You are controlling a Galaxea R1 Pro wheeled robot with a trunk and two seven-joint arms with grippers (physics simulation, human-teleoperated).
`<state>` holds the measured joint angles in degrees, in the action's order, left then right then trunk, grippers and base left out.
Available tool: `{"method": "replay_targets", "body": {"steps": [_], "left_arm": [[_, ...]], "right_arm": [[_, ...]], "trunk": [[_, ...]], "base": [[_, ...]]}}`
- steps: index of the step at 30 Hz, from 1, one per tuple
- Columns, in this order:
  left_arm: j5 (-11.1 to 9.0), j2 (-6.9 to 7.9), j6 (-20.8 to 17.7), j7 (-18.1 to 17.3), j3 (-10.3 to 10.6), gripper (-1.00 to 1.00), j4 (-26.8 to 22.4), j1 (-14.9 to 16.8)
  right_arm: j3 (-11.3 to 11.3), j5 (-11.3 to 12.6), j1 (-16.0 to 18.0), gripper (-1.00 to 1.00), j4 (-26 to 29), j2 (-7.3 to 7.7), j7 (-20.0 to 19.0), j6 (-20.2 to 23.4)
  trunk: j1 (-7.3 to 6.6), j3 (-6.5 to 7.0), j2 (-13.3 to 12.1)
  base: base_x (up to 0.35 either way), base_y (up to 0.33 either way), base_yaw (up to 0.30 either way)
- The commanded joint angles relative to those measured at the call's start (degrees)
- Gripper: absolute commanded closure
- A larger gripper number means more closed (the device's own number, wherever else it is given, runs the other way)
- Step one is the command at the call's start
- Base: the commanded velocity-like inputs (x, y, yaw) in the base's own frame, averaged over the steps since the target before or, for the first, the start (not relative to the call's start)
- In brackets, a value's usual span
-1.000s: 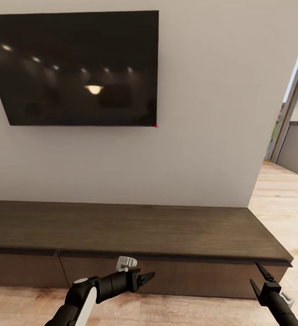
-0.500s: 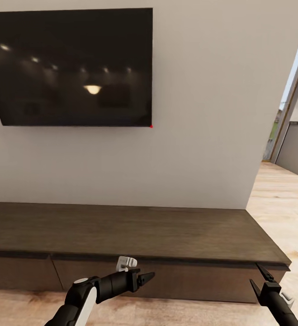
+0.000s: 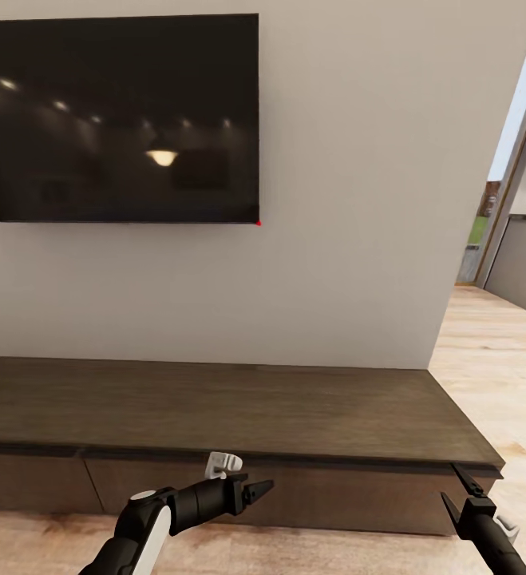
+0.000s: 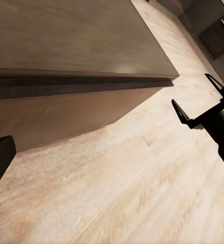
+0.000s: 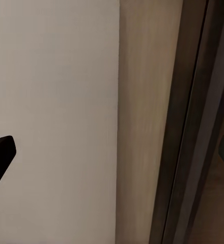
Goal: Place each of the two pumpkins and all three candles from the living room inside a cabinet in the living room (use any cabinet), then make sure every cabinet is closed, and position the cauldron so it is next to a table in the living room.
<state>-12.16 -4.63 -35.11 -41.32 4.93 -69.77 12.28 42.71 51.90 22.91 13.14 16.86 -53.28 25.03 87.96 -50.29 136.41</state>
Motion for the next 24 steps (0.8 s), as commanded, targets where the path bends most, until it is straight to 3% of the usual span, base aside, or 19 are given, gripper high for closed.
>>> {"method": "replay_targets", "body": {"steps": [1,10,24], "left_arm": [[-0.3,-0.02,-0.4,0.0,0.0,-1.00,0.0,0.0],[-0.4,-0.02,-0.4,-0.1,-0.1,-1.00,0.0,0.0],[-0.4,-0.01,-0.4,-0.1,0.0,-1.00,0.0,0.0]], "right_arm": [[0.0,0.4,0.0,-1.00,0.0,0.02,-0.1,0.5],[0.0,0.4,0.0,-1.00,0.0,0.02,-0.1,0.5],[0.0,0.4,0.0,-1.00,0.0,0.10,-0.1,0.5]], "trunk": [[-0.01,-0.06,0.0],[-0.01,-0.06,0.0],[2.18,-1.85,4.0]], "base": [[0.000,-0.006,0.000],[0.000,-0.001,0.000],[0.000,0.000,0.000]]}}
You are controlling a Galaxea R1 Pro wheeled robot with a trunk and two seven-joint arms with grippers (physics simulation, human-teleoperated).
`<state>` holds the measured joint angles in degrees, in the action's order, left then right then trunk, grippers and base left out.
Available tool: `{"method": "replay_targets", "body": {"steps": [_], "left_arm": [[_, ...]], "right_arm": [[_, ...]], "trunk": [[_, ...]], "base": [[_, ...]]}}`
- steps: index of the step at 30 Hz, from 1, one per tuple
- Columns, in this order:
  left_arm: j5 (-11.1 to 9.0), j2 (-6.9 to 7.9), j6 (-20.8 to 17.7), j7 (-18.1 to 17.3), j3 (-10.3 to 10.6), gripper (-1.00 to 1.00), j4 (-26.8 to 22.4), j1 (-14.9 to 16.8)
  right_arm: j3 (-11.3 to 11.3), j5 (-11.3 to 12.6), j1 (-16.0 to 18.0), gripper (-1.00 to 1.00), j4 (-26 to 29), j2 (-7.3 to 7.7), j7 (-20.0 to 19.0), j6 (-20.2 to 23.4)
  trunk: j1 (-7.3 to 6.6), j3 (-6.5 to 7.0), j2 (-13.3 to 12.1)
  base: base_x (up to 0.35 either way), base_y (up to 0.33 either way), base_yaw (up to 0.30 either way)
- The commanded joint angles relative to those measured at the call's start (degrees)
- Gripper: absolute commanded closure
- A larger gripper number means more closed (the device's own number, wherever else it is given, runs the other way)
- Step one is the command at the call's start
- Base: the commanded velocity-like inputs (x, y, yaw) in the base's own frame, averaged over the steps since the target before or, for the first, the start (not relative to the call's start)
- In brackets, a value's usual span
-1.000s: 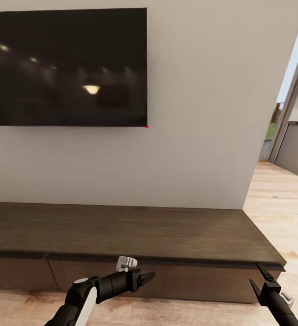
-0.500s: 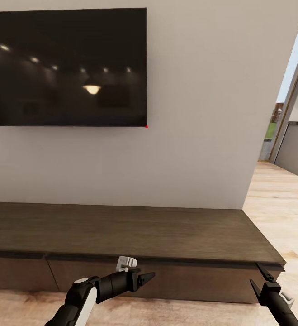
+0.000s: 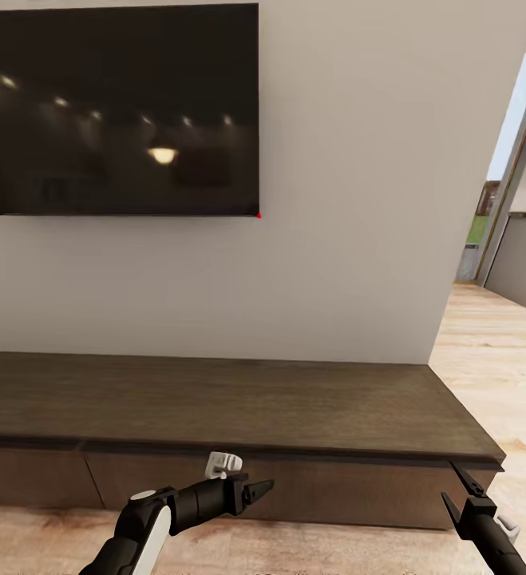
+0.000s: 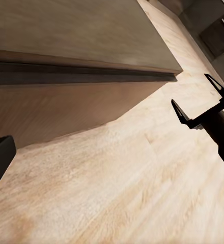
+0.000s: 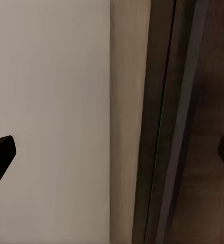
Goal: Place each of the two pumpkins and all three candles from the living room inside a cabinet in the living room (use any cabinet), then make sure every cabinet is closed, and position the cauldron so it is next to a table in the living room.
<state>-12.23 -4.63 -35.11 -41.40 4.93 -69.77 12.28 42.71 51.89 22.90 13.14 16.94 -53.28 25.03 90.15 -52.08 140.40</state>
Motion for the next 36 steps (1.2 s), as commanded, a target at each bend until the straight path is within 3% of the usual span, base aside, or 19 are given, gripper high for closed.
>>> {"method": "replay_targets", "body": {"steps": [1,10,15,24,31,36], "left_arm": [[-0.3,-0.02,-0.4,0.0,0.0,-1.00,0.0,0.0],[-0.3,0.00,-0.4,0.0,0.0,-1.00,0.0,0.0],[-0.3,-0.02,-0.4,0.0,0.0,-1.00,0.0,0.0],[-0.3,0.01,-0.4,0.0,0.0,-1.00,0.0,0.0],[-0.3,0.01,-0.4,-1.0,0.0,-1.00,0.0,0.0],[-0.3,0.02,-0.2,-2.2,0.0,-1.00,0.1,0.0]], "right_arm": [[0.0,0.4,0.0,-1.00,0.0,0.02,-0.1,0.5],[0.0,0.4,0.0,-1.00,0.0,0.02,-0.1,0.5],[0.0,0.4,0.0,-1.00,0.0,0.02,-0.1,0.5],[0.0,0.4,0.0,-1.00,0.0,0.05,-0.1,0.5],[0.0,0.3,0.0,-1.00,0.0,1.02,-0.8,5.7],[-0.1,0.3,0.0,-1.00,0.0,1.19,-0.9,6.8]], "trunk": [[-0.01,-0.06,0.0],[1.53,-1.32,2.8],[1.66,-2.43,2.9],[1.66,-2.43,2.9],[1.66,-2.43,2.9],[1.71,-2.87,2.9]], "base": [[0.000,0.000,0.000],[0.000,0.000,0.000],[0.000,0.000,0.000],[0.000,0.000,0.000],[0.000,0.000,0.000],[0.000,0.000,0.000]]}}
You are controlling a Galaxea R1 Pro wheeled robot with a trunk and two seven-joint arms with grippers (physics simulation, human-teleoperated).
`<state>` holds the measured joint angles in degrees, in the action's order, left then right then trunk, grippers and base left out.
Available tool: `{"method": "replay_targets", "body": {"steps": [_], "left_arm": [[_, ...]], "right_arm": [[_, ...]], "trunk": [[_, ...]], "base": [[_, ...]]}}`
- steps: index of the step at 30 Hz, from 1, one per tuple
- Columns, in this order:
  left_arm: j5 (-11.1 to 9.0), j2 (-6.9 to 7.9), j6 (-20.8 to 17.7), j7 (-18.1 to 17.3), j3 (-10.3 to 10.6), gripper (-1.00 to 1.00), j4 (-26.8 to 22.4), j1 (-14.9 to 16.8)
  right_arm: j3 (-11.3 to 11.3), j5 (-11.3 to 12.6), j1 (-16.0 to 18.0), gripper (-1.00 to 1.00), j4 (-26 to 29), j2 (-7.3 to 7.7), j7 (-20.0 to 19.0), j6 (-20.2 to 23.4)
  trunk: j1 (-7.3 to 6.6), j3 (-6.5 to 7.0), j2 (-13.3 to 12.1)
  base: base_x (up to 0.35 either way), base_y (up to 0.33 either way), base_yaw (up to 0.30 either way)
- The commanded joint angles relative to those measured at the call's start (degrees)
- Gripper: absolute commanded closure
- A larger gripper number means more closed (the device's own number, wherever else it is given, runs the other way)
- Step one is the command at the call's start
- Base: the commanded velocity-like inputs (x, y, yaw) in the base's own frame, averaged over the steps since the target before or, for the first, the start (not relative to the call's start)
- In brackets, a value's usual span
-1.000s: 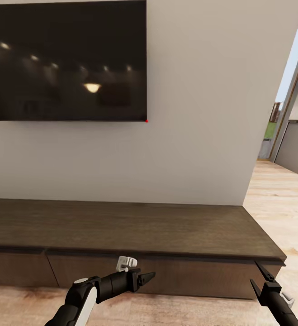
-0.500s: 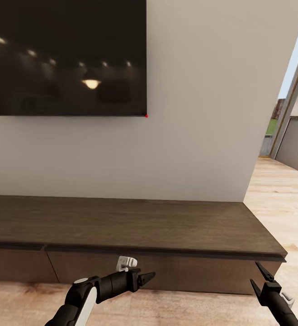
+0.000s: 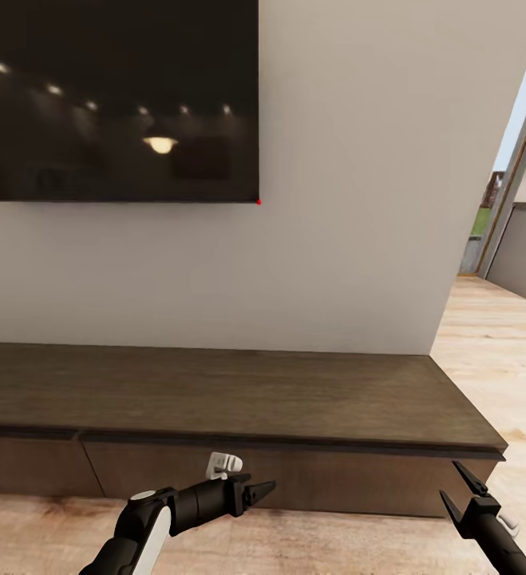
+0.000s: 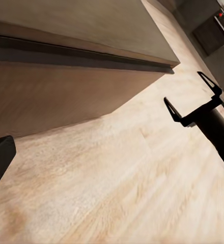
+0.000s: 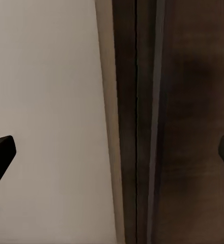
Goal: Place each of the two pumpkins and all three candles from the living room inside a cabinet in the living room (use any cabinet), then make sure every cabinet is closed, and position the cauldron so it is next to a table in the living room.
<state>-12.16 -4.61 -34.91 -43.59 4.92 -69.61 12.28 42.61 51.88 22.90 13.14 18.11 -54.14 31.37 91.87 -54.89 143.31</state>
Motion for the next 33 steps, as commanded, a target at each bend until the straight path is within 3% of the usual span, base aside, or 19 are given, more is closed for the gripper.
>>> {"method": "replay_targets", "body": {"steps": [1,33], "left_arm": [[-0.3,-0.02,-0.4,-0.2,0.0,-1.00,0.0,0.0],[-0.2,-0.04,-0.3,-0.5,0.0,-1.00,0.2,0.0]], "right_arm": [[0.0,0.3,0.0,-1.00,0.0,0.04,-0.1,0.5],[0.0,0.3,0.0,-1.00,0.0,0.08,-0.1,0.8]], "trunk": [[0.01,-0.28,0.0],[0.04,-0.51,0.1]], "base": [[0.000,0.000,0.000],[0.045,0.000,0.000]]}}
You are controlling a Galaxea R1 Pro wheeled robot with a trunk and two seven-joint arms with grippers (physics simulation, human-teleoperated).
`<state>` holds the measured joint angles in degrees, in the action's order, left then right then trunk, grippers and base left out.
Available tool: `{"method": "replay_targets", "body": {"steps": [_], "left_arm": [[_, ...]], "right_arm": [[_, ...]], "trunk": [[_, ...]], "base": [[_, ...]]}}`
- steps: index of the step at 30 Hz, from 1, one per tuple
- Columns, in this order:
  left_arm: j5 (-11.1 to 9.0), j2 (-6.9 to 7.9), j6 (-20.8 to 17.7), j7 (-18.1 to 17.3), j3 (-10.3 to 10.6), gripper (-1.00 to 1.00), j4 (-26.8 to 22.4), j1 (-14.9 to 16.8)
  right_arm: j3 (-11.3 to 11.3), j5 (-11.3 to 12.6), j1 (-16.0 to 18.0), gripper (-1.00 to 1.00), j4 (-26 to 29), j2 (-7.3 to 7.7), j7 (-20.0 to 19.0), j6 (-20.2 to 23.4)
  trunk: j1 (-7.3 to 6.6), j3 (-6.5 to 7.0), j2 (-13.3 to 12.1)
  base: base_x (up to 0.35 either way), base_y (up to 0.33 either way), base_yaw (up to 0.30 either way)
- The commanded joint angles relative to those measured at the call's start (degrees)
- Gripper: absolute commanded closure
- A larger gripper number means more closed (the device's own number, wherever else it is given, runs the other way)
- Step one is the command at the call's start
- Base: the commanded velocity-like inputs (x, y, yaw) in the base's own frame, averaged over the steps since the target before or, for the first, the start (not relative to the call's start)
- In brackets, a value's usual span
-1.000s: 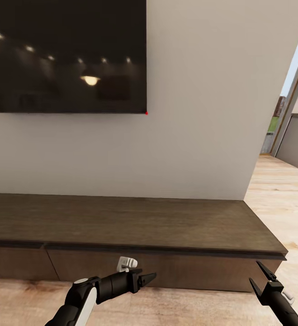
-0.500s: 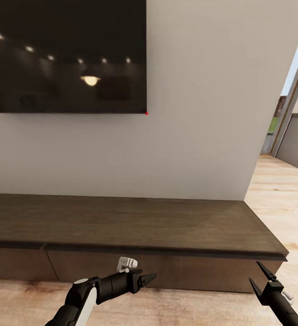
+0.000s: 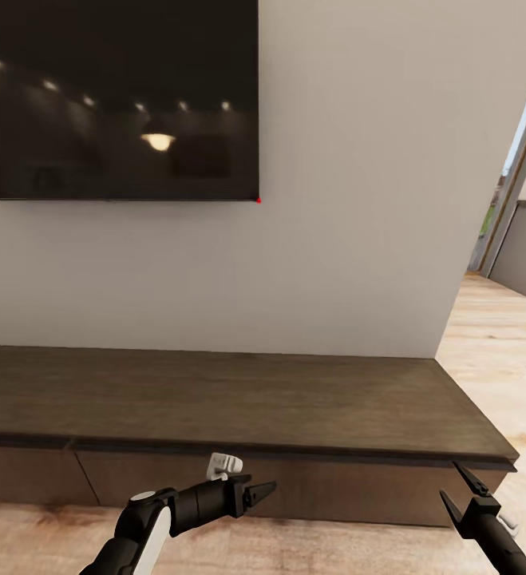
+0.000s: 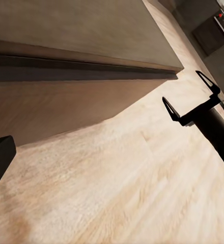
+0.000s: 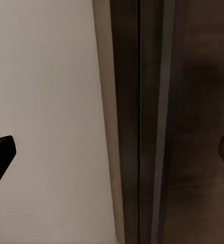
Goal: Place each of the two pumpkins and all three candles from the living room inside a cabinet in the living room (use any cabinet), then make sure every cabinet is closed, and position the cauldron so it is next to a table in the living room.
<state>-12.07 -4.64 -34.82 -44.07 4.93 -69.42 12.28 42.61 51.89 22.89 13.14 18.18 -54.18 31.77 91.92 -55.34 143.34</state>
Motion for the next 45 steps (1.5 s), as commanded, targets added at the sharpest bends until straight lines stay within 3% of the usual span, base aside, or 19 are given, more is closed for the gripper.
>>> {"method": "replay_targets", "body": {"steps": [1,15,45], "left_arm": [[-0.3,-0.01,-0.4,0.0,0.0,-1.00,0.0,0.0],[-0.3,0.01,-0.4,0.0,0.0,-1.00,0.0,0.0],[-0.3,0.02,-0.4,-0.1,0.0,-1.00,-0.2,0.0]], "right_arm": [[0.0,0.3,0.0,-1.00,0.0,0.02,0.0,0.4],[0.0,0.2,0.0,-1.00,0.0,0.13,-0.3,0.5],[-0.7,-0.5,0.0,-1.00,0.0,1.89,-0.7,0.8]], "trunk": [[-0.01,-0.06,0.0],[-0.01,-0.06,0.0],[0.02,-0.28,0.0]], "base": [[0.020,0.000,0.000],[0.006,0.000,0.000],[0.000,0.000,0.000]]}}
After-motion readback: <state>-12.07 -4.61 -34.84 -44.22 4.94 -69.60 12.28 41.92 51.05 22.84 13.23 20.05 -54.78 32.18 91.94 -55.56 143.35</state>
